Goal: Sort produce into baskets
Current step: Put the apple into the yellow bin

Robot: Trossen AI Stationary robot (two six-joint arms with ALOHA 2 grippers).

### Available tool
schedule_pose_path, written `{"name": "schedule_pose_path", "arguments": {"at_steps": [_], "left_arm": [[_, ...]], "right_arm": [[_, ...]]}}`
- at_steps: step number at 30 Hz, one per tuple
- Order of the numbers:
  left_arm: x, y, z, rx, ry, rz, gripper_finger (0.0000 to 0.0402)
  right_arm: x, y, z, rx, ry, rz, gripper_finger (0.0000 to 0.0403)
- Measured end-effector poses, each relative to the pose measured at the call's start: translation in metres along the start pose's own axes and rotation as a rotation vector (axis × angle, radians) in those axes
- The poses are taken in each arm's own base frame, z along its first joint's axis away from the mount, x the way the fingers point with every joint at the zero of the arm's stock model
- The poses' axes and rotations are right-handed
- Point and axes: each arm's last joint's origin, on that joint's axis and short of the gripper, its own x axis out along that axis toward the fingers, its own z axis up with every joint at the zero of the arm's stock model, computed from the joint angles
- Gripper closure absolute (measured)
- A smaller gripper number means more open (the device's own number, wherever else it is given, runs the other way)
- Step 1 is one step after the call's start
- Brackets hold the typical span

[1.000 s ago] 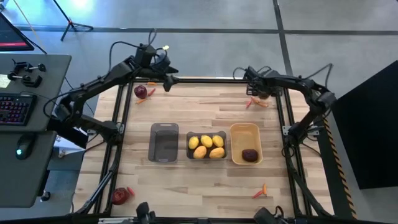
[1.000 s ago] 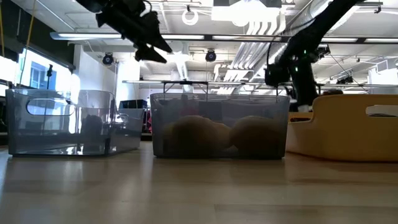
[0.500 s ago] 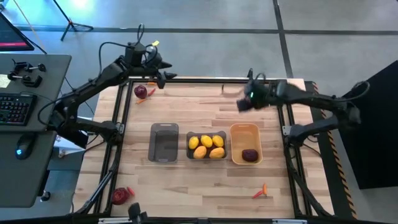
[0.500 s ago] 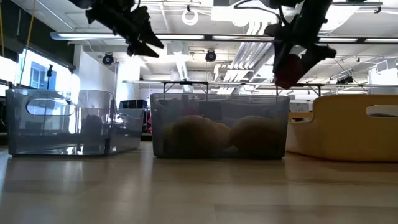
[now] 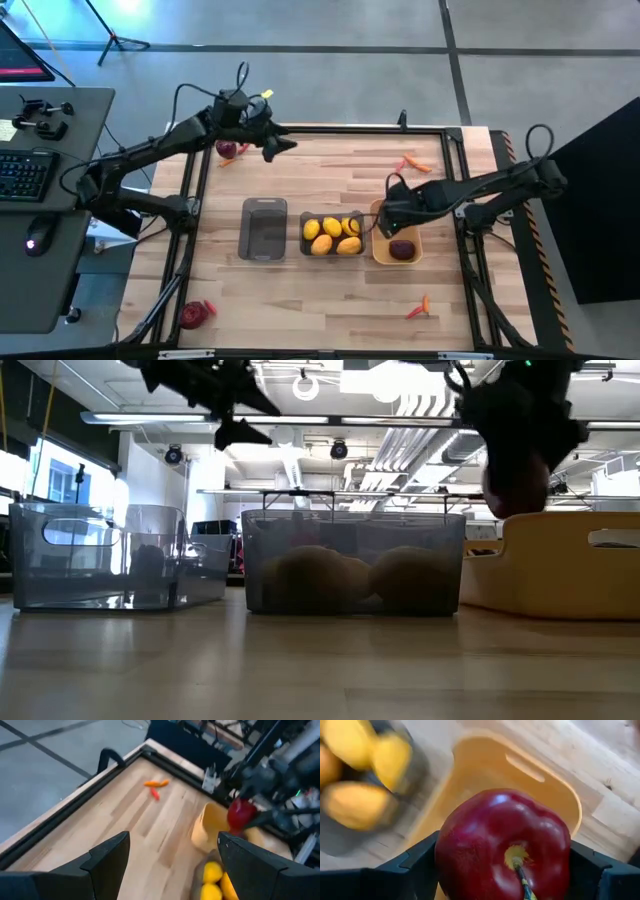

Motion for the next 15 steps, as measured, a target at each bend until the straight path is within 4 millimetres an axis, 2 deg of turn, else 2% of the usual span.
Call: {"name": "schedule_pose_path", "arguments": {"at_steps": [4, 6, 12, 15], "left_arm": [[0.010, -0.037, -0.008, -0.030, -0.012, 0.024, 0.0112], [0.013, -0.056, -0.016, -0.058, 0.000, 0.035, 0.0112], [0.013, -0.115, -0.041, -0.161, 0.020, -0.004, 0.0112], [0.009, -0.136, -0.052, -0.165, 0.010, 0.001, 0.0112]], "right_arm": [[0.029, -0.011, -0.017, -0.069, 0.095, -0.017, 0.0110], [0.034, -0.016, -0.021, -0.105, 0.097, 0.012, 0.0110], [0.021, -0.025, -0.019, -0.104, -0.045, 0.096, 0.0110], [0.014, -0.028, -0.021, -0.117, -0.065, 0.131, 0.0110]]}}
